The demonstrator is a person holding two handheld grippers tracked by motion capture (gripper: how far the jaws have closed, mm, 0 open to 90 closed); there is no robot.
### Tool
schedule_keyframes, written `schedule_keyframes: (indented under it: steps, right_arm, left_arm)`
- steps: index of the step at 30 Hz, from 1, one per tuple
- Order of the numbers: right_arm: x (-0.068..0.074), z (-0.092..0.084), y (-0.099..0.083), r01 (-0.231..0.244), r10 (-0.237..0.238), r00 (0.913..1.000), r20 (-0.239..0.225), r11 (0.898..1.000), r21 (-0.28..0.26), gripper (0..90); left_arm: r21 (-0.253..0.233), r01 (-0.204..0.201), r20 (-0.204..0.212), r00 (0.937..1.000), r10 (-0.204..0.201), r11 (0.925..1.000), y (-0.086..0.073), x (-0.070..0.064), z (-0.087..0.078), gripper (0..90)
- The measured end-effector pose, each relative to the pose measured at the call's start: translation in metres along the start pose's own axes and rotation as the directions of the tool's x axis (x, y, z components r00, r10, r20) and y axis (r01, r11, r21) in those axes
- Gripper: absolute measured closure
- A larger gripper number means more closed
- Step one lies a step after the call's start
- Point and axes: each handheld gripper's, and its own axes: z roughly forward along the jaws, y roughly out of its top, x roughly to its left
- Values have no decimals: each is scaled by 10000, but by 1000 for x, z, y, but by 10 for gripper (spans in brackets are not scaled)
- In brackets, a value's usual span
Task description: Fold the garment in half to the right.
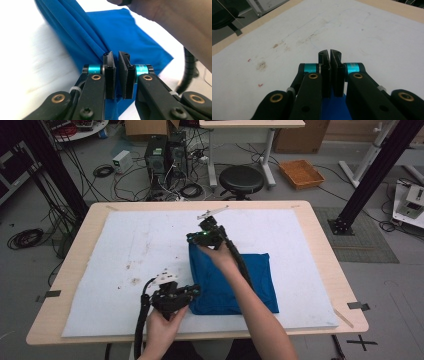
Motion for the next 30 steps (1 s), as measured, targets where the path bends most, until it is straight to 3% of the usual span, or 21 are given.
schedule_keyframes:
  steps: [4, 12, 18, 24, 25, 27, 28, 30]
  right_arm:
    - [-21, -35, -11, -50, 53, 9997, 232, 9999, -144, 877]
    - [-66, -86, -45, -624, 629, 9936, 940, 9980, -76, 878]
    - [-92, -111, -72, -1142, 1128, 9816, 1541, 9935, 3, 878]
    - [-109, -124, -94, -1516, 1472, 9666, 2100, 9884, 50, 878]
    - [-111, -124, -98, -1542, 1484, 9626, 2268, 9880, 79, 877]
    - [-114, -126, -103, -1556, 1441, 9501, 2767, 9876, 199, 875]
    - [-116, -127, -105, -1608, 1431, 9413, 3059, 9864, 334, 862]
    - [-117, -131, -110, -1650, 1517, 9276, 3413, 9863, 100, 841]
  left_arm:
    - [168, -210, 480, 9986, 202, 9996, 8, -19, 28, 839]
    - [629, 40, 1446, 9894, -131, 9980, 13, -50, 86, 839]
    - [1012, -82, 1793, 9837, -101, 9948, 14, -70, 121, 839]
    - [1205, -184, 1992, 9799, -61, 9925, 12, -82, 146, 838]
    - [1170, -184, 2207, 9753, -79, 9930, 11, -82, 149, 828]
    - [1148, -56, 2846, 9583, -274, 9934, 10, -82, 155, 692]
    - [1092, -189, 3065, 9517, -156, 9938, 10, -83, 155, 643]
    - [864, -399, 3247, 9458, 97, 9955, 9, -84, 152, 565]
